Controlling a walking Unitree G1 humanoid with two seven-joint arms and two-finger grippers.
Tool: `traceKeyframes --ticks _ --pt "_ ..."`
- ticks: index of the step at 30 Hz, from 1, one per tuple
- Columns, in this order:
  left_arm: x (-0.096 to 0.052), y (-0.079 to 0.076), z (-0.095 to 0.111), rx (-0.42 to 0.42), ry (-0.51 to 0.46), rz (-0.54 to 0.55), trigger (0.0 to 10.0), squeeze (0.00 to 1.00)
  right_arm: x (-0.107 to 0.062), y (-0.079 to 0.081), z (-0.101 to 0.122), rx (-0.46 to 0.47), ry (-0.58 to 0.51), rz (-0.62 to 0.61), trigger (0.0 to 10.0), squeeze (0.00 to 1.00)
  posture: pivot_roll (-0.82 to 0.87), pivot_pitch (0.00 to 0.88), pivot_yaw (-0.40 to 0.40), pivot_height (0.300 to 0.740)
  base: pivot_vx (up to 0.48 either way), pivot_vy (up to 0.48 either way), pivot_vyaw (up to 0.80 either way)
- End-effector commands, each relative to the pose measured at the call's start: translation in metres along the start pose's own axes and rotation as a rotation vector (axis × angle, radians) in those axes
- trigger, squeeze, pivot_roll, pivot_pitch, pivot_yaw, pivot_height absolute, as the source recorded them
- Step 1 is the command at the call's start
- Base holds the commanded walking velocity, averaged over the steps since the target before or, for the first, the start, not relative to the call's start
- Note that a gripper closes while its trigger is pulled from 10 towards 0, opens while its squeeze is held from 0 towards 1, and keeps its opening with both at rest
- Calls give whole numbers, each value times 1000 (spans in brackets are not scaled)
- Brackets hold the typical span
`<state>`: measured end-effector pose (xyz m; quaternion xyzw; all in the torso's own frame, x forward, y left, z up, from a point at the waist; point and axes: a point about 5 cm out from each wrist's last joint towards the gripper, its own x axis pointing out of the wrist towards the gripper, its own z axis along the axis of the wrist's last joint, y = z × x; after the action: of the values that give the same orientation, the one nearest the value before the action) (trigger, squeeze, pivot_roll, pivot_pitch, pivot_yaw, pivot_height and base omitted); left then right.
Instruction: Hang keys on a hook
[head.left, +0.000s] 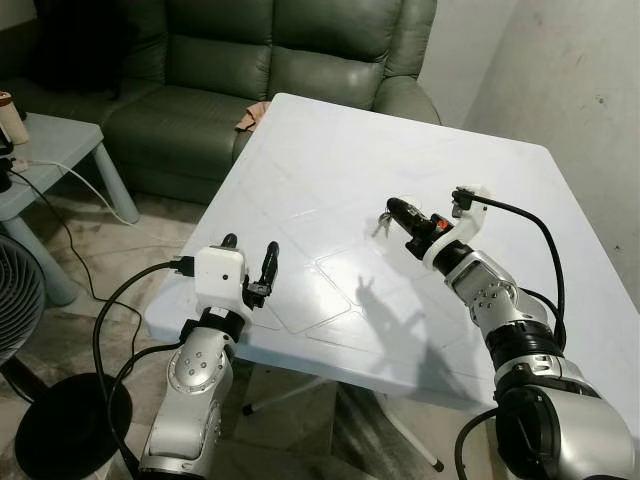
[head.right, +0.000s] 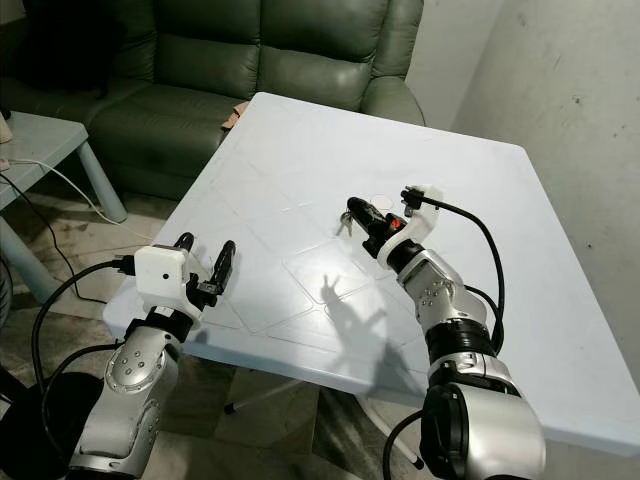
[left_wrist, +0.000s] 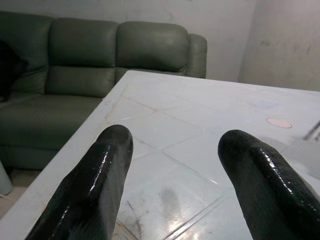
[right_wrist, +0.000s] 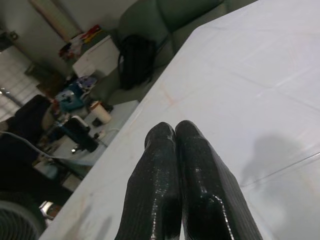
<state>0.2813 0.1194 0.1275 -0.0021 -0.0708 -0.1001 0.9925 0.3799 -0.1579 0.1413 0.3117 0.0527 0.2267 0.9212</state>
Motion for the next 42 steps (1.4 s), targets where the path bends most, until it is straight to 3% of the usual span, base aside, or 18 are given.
traceKeyframes --ticks 1,4,8,12,18,27,30,34,42 --pt "4 -1 4 -12 -18 5 10000 0 -1 -2 7 -25 -51 -29 10000 0 -46 32 -115 740 0 0 0" --pt "7 3 9 -24 -36 30 10000 0 -3 -1 16 -94 -139 -45 10000 0 -46 32 -115 740 0 0 0" --pt "14 22 22 -31 -81 95 10000 0 -5 8 24 -275 -245 -72 10000 0 -53 14 -108 740 0 0 0" --pt "17 35 31 -26 -107 125 10000 0 -6 14 23 -369 -280 -97 10000 0 -58 8 -101 740 0 0 0" --pt "21 52 40 5 -125 180 10000 0 -9 20 16 -388 -301 -111 10000 0 -63 0 -94 740 0 0 0" --pt "23 64 43 10 -128 248 10000 0 -12 27 11 -435 -326 -107 10000 0 -69 0 -92 740 0 0 0" --pt "22 68 43 14 -131 269 10000 0 -14 36 8 -491 -343 -95 10000 0 -72 0 -94 740 0 0 0" --pt "18 71 47 10 -150 272 10000 0 -19 47 1 -554 -353 -80 10000 0 -78 0 -92 740 0 0 0" --pt "7 79 41 6 -136 274 10000 0 -25 48 -12 -612 -316 -87 10000 0 -95 0 -80 740 0 0 0"
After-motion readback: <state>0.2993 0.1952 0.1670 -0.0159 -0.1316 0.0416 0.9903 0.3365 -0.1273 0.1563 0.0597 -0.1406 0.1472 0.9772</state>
